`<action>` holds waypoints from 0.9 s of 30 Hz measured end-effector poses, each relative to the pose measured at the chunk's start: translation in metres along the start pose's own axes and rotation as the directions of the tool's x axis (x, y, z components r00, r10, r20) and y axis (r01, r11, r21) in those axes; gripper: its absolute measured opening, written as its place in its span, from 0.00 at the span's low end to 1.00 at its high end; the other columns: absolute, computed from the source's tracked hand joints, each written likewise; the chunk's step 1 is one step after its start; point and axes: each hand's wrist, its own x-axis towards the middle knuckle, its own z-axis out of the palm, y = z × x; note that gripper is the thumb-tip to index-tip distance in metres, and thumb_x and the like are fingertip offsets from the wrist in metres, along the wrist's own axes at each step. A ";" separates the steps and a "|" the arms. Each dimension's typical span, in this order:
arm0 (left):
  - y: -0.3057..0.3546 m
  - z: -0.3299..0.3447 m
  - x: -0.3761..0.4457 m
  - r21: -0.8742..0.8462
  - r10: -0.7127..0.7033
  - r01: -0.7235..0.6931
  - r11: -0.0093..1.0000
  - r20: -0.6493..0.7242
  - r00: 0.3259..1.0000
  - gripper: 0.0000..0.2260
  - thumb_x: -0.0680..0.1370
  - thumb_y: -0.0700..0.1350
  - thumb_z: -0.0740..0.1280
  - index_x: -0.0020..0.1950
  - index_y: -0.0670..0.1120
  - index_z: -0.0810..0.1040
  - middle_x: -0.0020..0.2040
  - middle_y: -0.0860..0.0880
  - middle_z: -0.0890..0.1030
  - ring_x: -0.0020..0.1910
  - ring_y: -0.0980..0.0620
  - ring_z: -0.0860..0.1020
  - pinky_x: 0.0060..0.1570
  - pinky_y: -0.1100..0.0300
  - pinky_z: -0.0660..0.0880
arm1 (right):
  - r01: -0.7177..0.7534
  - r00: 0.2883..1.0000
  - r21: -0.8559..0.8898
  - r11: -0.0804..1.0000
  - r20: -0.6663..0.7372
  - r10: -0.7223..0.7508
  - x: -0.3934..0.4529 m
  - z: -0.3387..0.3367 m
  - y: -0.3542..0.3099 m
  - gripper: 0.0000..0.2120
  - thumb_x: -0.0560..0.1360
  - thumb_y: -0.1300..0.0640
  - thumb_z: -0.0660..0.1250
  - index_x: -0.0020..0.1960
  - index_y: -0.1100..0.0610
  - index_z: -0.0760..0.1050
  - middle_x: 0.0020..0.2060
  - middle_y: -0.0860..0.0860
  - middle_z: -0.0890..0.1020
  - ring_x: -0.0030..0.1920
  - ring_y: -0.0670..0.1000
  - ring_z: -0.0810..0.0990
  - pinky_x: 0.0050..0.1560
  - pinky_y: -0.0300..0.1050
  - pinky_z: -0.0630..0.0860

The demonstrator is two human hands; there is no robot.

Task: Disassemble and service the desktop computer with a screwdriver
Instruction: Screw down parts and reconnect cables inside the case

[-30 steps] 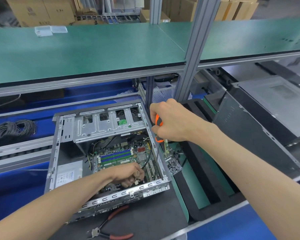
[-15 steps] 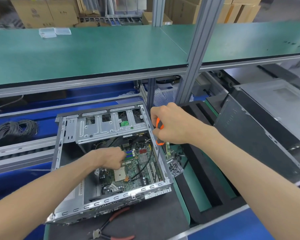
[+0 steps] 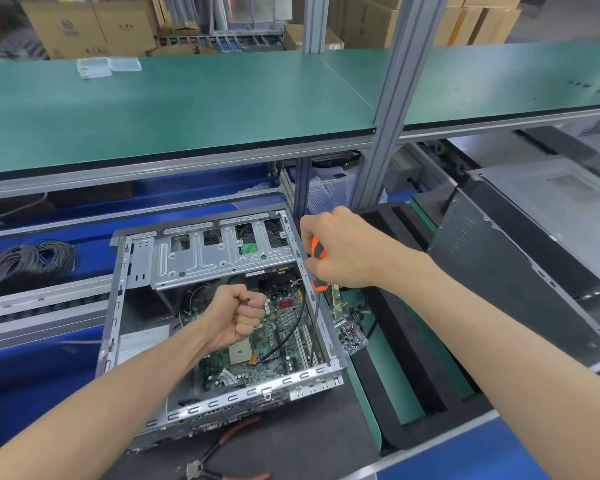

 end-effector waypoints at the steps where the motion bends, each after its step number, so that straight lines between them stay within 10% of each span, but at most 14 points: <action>1: -0.002 0.003 0.000 0.003 0.018 -0.018 1.000 0.019 1.000 0.07 0.70 0.39 0.51 0.34 0.49 0.58 0.27 0.53 0.57 0.23 0.57 0.51 0.18 0.71 0.52 | -0.001 1.000 0.002 1.000 0.004 0.001 0.001 0.000 0.000 0.05 0.71 0.62 0.68 0.43 0.56 0.72 0.33 0.50 0.80 0.38 0.52 0.78 0.37 0.48 0.77; 5: -0.010 0.012 0.005 0.343 0.145 -0.145 0.928 0.027 0.989 0.12 0.73 0.42 0.57 0.31 0.47 0.59 0.27 0.50 0.56 0.24 0.54 0.52 0.23 0.65 0.52 | -0.003 1.000 0.025 1.000 0.020 0.002 0.002 0.001 -0.001 0.06 0.71 0.62 0.67 0.43 0.55 0.71 0.34 0.52 0.81 0.40 0.53 0.81 0.40 0.52 0.81; 11: -0.023 0.034 0.007 0.845 0.182 -0.323 0.426 0.270 0.946 0.03 0.72 0.47 0.75 0.40 0.55 0.85 0.27 0.55 0.77 0.22 0.58 0.65 0.27 0.68 0.62 | 0.025 1.000 0.019 1.000 -0.014 -0.025 0.006 0.006 0.000 0.08 0.70 0.61 0.68 0.42 0.53 0.70 0.32 0.49 0.78 0.38 0.48 0.77 0.38 0.49 0.77; 17: -0.032 0.047 0.013 0.905 0.096 -0.260 0.336 0.242 0.966 0.05 0.73 0.45 0.77 0.42 0.56 0.86 0.42 0.61 0.86 0.43 0.62 0.83 0.51 0.60 0.74 | 0.045 0.999 0.045 0.998 -0.018 -0.044 0.008 0.009 0.002 0.11 0.70 0.60 0.68 0.41 0.49 0.67 0.32 0.48 0.79 0.37 0.47 0.77 0.40 0.51 0.79; 27: -0.037 0.047 0.015 0.874 0.133 -0.340 0.348 0.313 0.940 0.12 0.73 0.46 0.77 0.38 0.64 0.84 0.40 0.58 0.86 0.27 0.68 0.75 0.30 0.77 0.66 | 0.117 0.976 0.180 0.977 -0.202 -0.080 0.009 0.028 0.007 0.14 0.73 0.55 0.72 0.51 0.51 0.67 0.31 0.50 0.76 0.31 0.52 0.76 0.33 0.56 0.77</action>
